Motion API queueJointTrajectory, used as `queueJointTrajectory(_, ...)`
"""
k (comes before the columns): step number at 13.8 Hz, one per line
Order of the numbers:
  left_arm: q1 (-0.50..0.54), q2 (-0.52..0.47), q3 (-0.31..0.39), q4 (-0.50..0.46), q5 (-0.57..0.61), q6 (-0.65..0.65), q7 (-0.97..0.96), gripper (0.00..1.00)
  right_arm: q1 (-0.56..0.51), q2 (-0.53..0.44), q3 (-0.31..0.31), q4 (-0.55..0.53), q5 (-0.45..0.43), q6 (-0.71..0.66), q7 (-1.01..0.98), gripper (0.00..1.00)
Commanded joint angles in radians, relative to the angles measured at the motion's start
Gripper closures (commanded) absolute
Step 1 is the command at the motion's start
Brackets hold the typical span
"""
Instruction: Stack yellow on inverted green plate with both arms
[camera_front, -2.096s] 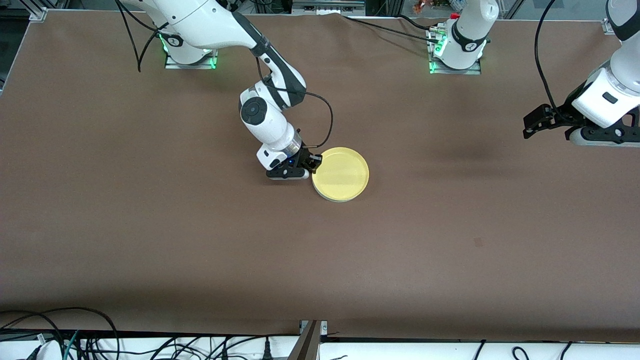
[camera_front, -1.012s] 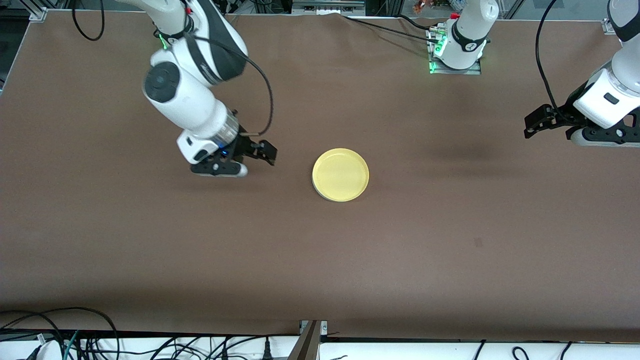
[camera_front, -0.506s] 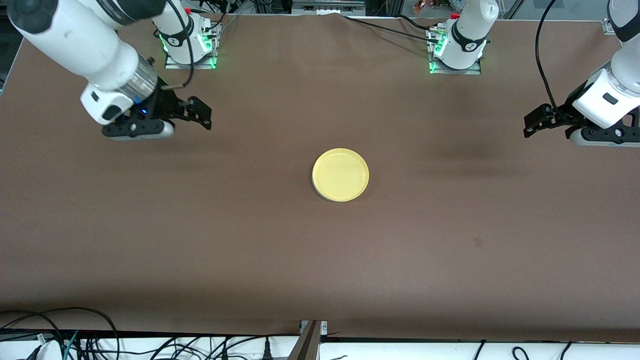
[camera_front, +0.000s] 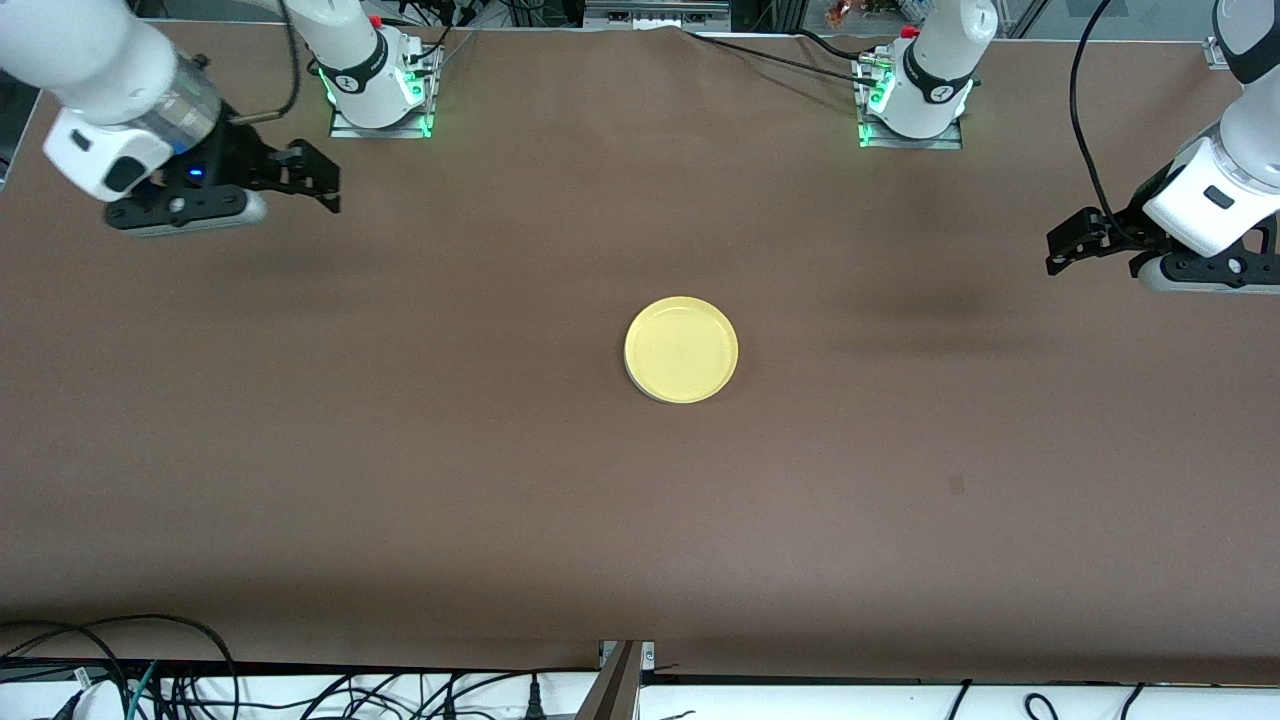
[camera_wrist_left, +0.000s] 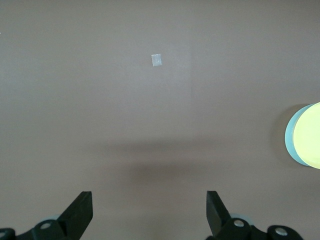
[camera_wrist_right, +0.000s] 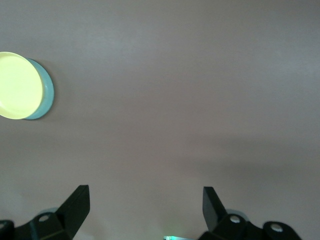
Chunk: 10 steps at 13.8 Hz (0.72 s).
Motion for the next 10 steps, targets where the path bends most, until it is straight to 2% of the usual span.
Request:
queueJointTrajectory(1, 0.005, 0.005, -0.008, 0.013, 0.022, -0.008, 0.019, 0.0, -0.188, 0.003, 0.136, 0.056, -0.01, -0.049, -0.095, 0.0)
queueJointTrajectory(3, 0.005, 0.005, -0.008, 0.016, 0.022, -0.009, 0.017, 0.0, -0.271, 0.009, 0.203, 0.069, -0.01, -0.059, -0.121, 0.0)
queueJointTrajectory(7, 0.005, 0.007, -0.008, 0.016, 0.022, -0.009, 0.017, 0.0, -0.281, 0.009, 0.21, 0.084, -0.045, -0.088, -0.149, 0.0)
queueJointTrajectory(10, 0.005, 0.008, -0.008, 0.019, 0.022, -0.009, 0.017, 0.0, -0.281, 0.017, 0.208, 0.098, -0.04, -0.088, -0.146, 0.0)
